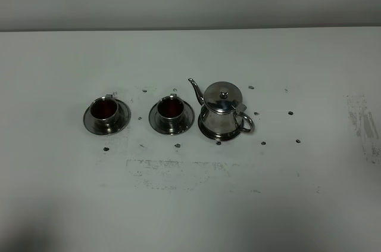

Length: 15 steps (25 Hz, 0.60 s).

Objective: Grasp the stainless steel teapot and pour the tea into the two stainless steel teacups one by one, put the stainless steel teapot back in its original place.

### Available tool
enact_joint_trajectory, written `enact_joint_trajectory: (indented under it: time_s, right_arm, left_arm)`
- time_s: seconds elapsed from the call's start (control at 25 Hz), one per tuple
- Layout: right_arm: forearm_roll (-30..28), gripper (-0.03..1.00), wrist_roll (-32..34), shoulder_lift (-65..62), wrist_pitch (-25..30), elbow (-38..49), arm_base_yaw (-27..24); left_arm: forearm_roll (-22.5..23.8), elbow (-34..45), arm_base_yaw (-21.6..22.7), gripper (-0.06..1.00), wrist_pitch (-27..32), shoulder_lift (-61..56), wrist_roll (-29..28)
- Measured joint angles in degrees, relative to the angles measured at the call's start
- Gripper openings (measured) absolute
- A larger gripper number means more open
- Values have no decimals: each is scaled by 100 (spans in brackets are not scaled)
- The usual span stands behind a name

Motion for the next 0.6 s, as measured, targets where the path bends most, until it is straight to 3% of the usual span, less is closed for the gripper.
enact_joint_trajectory:
  time_s: [0.32,0.6]
  right_arm:
    - [197,24,0,-1825,-135,1627,-704]
    - [226,24,0,-2720,-109,2400,-792]
  left_arm:
    - [0,0,0,38,0,0,0]
    - [0,0,0,38,0,0,0]
